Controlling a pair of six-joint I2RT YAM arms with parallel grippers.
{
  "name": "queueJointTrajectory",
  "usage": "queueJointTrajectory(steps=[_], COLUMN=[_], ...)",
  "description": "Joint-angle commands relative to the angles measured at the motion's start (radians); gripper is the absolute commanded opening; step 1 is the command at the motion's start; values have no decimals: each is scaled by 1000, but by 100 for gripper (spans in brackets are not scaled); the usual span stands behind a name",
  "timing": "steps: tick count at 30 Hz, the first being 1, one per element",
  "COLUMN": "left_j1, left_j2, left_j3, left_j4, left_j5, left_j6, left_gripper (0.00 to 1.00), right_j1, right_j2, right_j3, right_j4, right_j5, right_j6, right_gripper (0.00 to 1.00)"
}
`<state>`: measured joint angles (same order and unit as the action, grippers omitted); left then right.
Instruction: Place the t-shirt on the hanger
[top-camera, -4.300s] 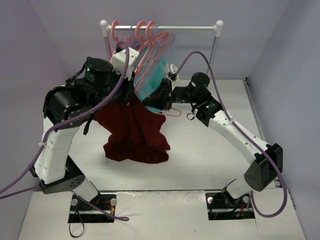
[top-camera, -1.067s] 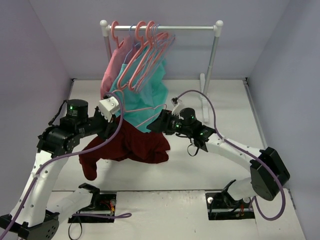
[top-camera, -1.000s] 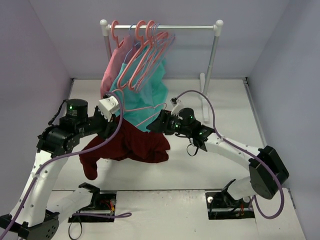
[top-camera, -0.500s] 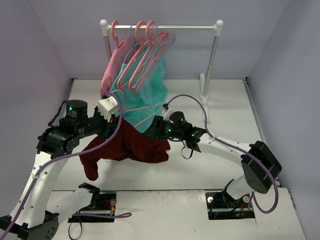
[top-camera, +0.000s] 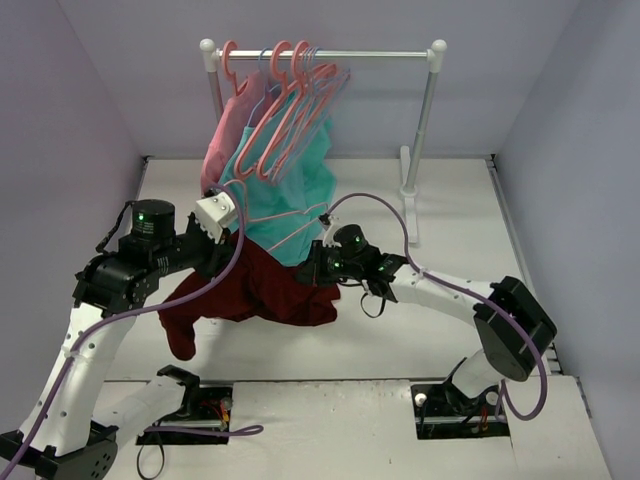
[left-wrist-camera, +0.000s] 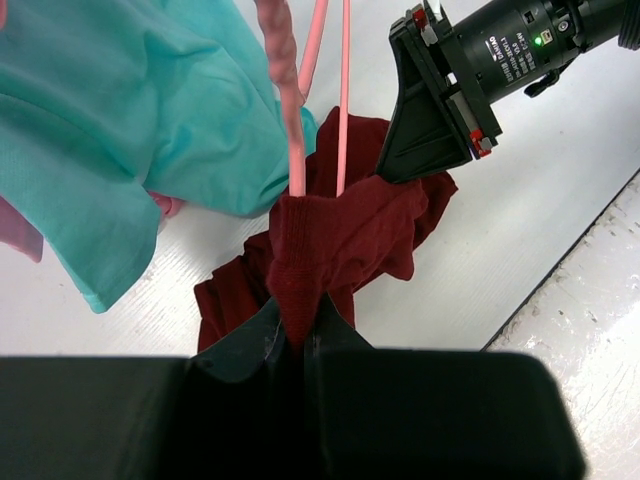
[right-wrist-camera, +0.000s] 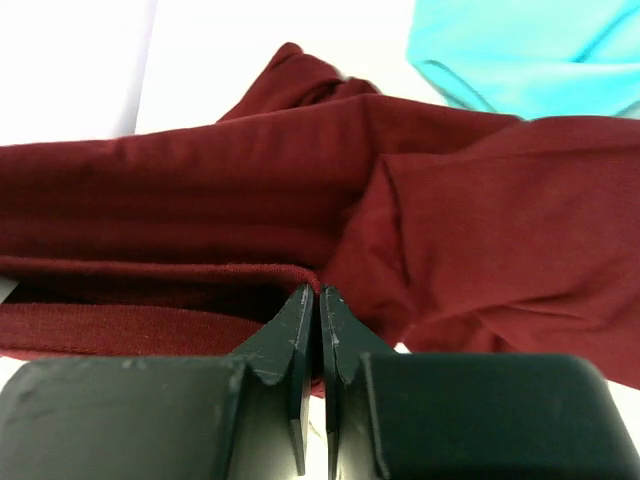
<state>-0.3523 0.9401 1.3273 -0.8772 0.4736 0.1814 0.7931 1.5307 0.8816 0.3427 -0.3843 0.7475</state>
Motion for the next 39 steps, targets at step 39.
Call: queueJointTrajectory(steps=[39], left_j1=[-170], left_j2=[300], left_j3=[471], left_j4=[50], left_j5=[-26], left_j6=[131], left_gripper=[0], right_j1=[-271], right_j2=[-164], right_j3=[714], right_j4=[-385], right_j5=[-6], right_j6=[-661], right_gripper=[0])
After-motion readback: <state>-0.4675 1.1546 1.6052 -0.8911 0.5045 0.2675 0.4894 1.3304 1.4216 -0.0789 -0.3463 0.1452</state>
